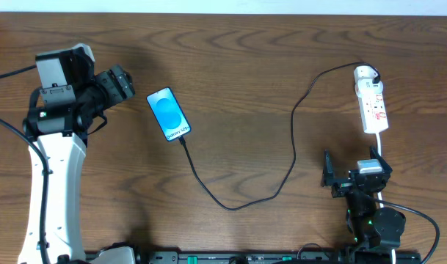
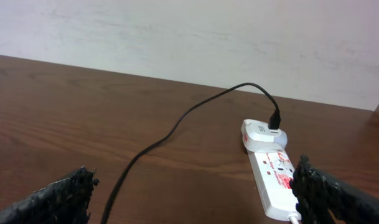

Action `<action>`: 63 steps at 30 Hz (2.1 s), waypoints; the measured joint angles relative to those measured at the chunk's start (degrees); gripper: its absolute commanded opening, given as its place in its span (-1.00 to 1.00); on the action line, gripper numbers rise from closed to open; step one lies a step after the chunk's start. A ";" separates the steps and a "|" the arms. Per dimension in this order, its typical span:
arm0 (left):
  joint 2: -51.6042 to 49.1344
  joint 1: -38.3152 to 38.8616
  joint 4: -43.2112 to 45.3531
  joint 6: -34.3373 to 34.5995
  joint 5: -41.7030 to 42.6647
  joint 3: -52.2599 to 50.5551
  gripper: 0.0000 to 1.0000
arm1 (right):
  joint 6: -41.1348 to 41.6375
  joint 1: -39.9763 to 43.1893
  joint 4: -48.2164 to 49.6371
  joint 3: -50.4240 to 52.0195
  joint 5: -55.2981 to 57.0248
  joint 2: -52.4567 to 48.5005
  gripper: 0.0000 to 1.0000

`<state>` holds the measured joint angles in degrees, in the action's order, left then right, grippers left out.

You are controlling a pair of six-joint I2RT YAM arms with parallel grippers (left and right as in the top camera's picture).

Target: Plug charger to phone and switch on socket

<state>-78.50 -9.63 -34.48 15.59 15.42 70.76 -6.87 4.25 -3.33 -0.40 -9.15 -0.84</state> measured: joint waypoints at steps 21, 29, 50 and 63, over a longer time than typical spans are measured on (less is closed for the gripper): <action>39.36 7.56 27.78 -20.22 -5.31 -36.00 0.79 | 0.00 0.00 -0.02 0.00 0.22 0.11 0.98; 56.43 8.87 35.34 -23.65 -5.79 -54.03 0.79 | 0.00 0.00 -0.07 0.00 0.22 0.15 0.99; 75.87 10.84 33.99 -25.99 -10.03 -69.96 0.79 | 0.00 0.00 -0.02 0.00 0.24 0.17 0.99; 77.88 10.86 33.22 -25.97 -10.91 -69.88 0.79 | 0.00 0.00 -0.04 0.00 0.22 0.15 0.99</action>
<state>-0.62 1.23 -1.26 -10.37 4.51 0.89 -6.87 4.25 -3.38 -0.40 -8.93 -0.69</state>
